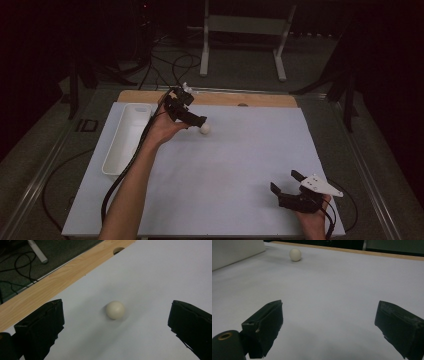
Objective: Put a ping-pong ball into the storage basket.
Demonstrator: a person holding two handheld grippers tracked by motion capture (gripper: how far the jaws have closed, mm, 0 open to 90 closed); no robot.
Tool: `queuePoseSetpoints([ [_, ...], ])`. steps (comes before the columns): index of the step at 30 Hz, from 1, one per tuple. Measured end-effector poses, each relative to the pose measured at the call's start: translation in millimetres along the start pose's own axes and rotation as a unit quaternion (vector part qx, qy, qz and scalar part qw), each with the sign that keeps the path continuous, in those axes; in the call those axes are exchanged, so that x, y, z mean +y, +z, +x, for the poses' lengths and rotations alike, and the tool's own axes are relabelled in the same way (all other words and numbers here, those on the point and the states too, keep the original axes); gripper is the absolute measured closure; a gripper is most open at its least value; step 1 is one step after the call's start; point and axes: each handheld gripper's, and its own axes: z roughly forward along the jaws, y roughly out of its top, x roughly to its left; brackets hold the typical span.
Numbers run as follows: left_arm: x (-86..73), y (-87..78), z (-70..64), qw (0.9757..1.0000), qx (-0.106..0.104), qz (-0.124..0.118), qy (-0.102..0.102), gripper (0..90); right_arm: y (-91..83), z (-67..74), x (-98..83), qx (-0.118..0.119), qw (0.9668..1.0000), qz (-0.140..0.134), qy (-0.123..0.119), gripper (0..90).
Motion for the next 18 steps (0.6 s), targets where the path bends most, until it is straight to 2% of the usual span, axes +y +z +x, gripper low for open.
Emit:
queuePoseSetpoints([
  [18,1.0,25.1,0.4,0.9999,-0.004,0.015,-0.002,1.2,0.7,0.3,-0.2,0.001,1.0,0.0,0.0,7.6],
])
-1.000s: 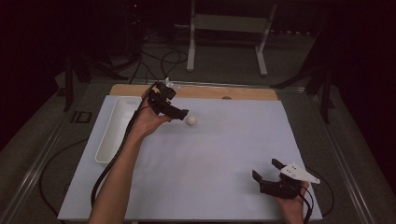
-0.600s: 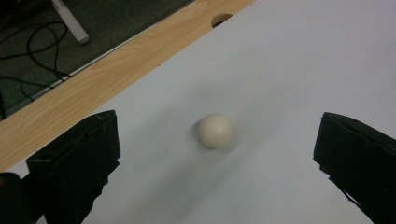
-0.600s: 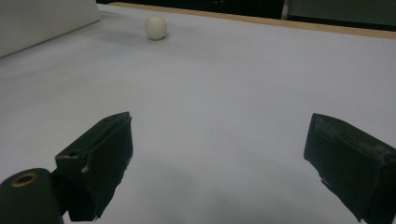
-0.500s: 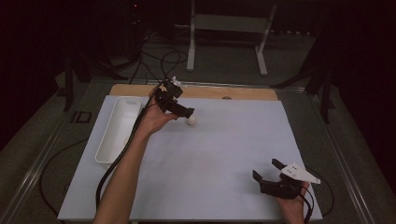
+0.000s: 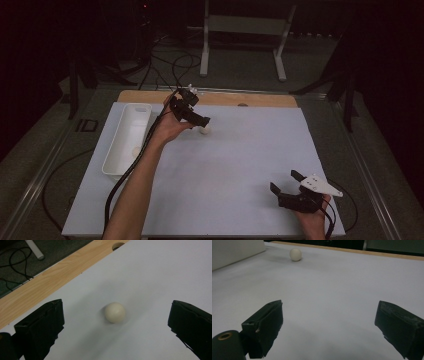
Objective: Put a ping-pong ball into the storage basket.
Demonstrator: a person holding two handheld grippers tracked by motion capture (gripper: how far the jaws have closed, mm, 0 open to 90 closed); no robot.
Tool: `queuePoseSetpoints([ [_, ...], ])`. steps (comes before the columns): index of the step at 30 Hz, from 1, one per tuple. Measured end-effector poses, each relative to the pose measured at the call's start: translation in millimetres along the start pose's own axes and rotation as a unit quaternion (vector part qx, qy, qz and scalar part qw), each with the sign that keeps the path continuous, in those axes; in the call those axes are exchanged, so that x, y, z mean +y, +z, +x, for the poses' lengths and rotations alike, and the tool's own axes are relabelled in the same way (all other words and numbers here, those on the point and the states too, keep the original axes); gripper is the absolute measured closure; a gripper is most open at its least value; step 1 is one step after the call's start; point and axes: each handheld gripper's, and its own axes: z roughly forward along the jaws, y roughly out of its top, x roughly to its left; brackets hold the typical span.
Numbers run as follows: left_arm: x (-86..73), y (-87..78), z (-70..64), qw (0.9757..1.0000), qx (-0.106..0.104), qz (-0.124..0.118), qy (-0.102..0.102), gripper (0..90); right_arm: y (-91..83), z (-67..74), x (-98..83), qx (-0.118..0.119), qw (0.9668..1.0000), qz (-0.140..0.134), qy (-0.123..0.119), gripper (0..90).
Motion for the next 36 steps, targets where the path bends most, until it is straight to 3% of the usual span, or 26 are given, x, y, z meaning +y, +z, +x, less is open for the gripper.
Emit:
queuePoseSetpoints([
  [18,-2.2,13.7,-0.1,0.9999,-0.008,-0.008,-0.008,1.2,-2.2,1.3,1.2,0.009,0.9998,-0.015,-0.005,7.6],
  [36,-4.4,30.2,0.5,0.9996,-0.019,0.005,-0.019,1.1,-3.5,2.9,2.2,0.012,0.9996,-0.022,-0.01,7.6],
])
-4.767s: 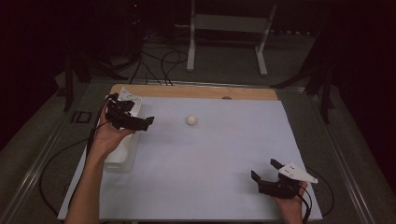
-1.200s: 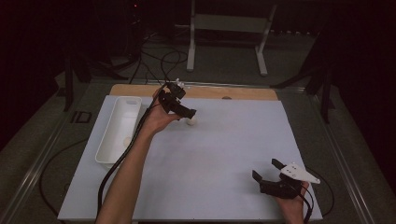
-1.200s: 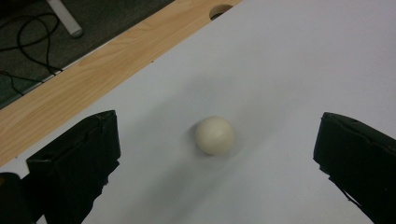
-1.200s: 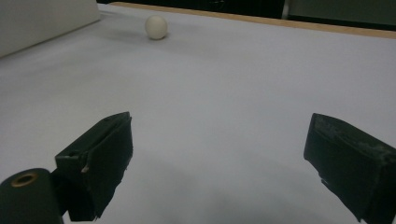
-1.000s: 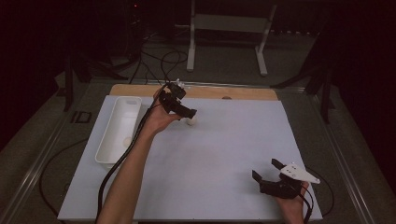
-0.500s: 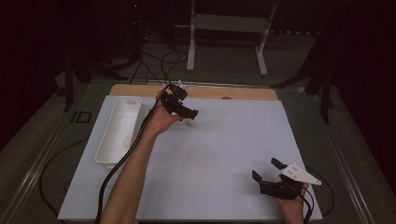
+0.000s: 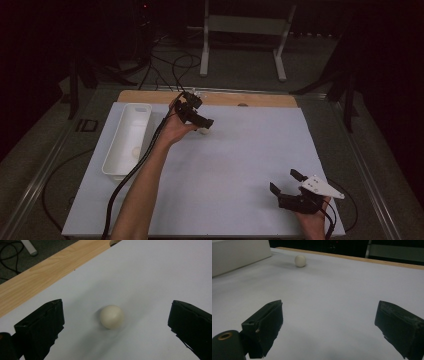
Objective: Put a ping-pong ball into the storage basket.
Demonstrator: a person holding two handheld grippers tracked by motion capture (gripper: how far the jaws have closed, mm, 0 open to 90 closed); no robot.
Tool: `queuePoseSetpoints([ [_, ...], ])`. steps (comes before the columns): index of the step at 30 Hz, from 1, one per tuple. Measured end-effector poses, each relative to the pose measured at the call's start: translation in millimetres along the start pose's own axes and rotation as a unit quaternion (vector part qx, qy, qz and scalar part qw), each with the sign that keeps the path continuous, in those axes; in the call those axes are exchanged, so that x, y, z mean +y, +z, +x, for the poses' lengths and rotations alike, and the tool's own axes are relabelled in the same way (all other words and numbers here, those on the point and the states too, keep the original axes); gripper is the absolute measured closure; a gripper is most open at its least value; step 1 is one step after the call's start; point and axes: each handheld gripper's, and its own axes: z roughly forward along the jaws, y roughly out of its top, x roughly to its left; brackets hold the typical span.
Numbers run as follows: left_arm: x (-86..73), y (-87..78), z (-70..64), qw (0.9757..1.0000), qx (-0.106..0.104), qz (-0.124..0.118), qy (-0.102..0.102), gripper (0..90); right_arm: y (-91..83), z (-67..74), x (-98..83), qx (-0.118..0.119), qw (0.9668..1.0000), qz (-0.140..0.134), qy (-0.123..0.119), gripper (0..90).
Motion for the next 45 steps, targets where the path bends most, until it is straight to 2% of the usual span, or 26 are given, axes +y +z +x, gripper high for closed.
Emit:
queuePoseSetpoints([
  [6,-1.5,6.5,1.1,0.9999,-0.002,0.01,-0.002,1.2,-0.2,0.1,0.1,-0.001,1.0,-0.001,0.0,7.6],
  [21,-4.4,16.4,0.9,0.9998,-0.01,0.012,-0.012,1.5,-0.6,0.1,-0.1,0.001,1.0,0.0,-0.002,7.6],
  [34,-6.2,22.4,-0.5,0.9998,-0.012,0.014,-0.012,2.0,-0.9,-0.2,-0.1,0.0,1.0,-0.001,-0.003,7.6],
  [45,-8.9,27.1,0.8,0.9995,-0.014,0.019,-0.022,2.5,-1.4,-0.4,0.1,-0.003,1.0,-0.003,-0.003,7.6],
])
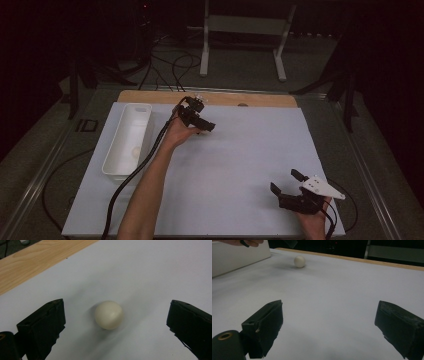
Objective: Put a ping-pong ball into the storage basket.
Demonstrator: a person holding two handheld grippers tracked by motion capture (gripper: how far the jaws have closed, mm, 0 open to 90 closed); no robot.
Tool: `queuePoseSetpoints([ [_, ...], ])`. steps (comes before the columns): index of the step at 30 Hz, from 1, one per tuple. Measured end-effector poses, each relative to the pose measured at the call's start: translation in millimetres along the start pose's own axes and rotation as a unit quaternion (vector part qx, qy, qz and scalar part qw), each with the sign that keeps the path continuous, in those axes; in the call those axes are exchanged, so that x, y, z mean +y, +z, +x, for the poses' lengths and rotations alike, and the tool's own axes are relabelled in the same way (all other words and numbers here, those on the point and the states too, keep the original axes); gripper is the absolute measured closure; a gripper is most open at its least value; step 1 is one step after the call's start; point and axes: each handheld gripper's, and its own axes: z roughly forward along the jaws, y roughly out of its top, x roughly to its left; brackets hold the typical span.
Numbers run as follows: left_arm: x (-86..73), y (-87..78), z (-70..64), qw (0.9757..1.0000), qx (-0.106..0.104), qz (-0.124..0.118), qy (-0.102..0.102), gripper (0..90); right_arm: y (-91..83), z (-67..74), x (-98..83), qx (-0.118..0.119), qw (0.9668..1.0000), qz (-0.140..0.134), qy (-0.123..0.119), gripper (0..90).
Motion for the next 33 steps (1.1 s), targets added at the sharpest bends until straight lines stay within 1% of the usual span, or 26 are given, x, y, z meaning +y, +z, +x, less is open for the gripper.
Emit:
queuePoseSetpoints([
  [9,-3.1,8.5,0.7,0.9999,0.002,0.01,-0.005,2.7,-1.2,-0.7,0.1,-0.001,1.0,-0.001,0.001,7.6],
  [12,-4.0,11.3,0.8,0.9999,0.002,0.01,-0.009,3.1,-1.0,-0.2,0.1,-0.001,1.0,-0.001,0.001,7.6],
  [19,-7.0,18.6,0.6,0.9998,0.001,0.017,-0.01,4.0,-1.0,-0.2,0.0,-0.001,1.0,-0.001,0.001,7.6],
  [24,-7.3,20.7,0.0,0.9998,0.004,0.017,-0.01,4.3,-0.7,-0.3,-0.1,0.0,1.0,0.0,0.0,7.6],
  [27,-7.4,21.6,0.2,0.9998,0.007,0.018,-0.008,5.2,-0.7,0.0,-0.1,0.001,1.0,0.001,-0.001,7.6],
  [32,-8.3,23.7,1.1,0.9997,0.009,0.02,-0.012,7.3,-0.8,-0.6,-0.2,0.001,1.0,0.0,0.0,7.6],
  [33,-8.3,24.5,0.7,0.9996,0.012,0.021,-0.012,8.1,-0.6,-0.6,-0.3,0.001,1.0,0.001,0.0,7.6],
])
